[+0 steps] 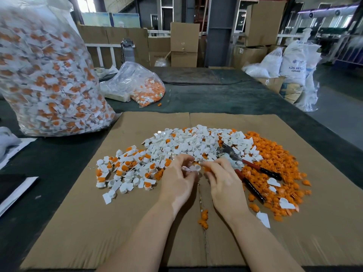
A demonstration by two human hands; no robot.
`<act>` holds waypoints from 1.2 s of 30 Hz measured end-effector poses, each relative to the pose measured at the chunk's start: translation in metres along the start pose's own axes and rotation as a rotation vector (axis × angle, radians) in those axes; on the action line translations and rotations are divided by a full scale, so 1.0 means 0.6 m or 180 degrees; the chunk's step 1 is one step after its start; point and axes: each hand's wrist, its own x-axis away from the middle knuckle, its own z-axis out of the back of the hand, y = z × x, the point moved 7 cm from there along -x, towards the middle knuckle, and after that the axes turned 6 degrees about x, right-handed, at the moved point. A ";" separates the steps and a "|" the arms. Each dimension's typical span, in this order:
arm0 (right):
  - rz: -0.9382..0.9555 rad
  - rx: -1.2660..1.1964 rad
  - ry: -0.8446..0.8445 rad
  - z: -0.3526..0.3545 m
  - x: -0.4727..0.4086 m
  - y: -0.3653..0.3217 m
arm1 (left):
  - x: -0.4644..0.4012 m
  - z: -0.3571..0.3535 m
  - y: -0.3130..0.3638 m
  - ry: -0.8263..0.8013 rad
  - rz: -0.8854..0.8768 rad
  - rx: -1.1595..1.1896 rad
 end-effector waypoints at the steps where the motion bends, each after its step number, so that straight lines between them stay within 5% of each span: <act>1: -0.0022 -0.0097 0.0028 0.003 0.000 0.000 | 0.000 -0.001 -0.001 -0.0047 0.0043 0.0110; 12: -0.0761 -0.0666 0.0003 0.004 0.006 0.030 | -0.002 -0.012 -0.003 -0.0391 0.0151 -0.0240; 24: -0.0387 0.0192 0.0058 0.002 0.005 0.014 | 0.001 -0.009 -0.001 -0.0313 0.0049 -0.0360; 36: -0.0312 -0.0116 -0.0067 0.003 0.005 0.011 | 0.002 -0.010 -0.003 -0.0344 0.0305 -0.0130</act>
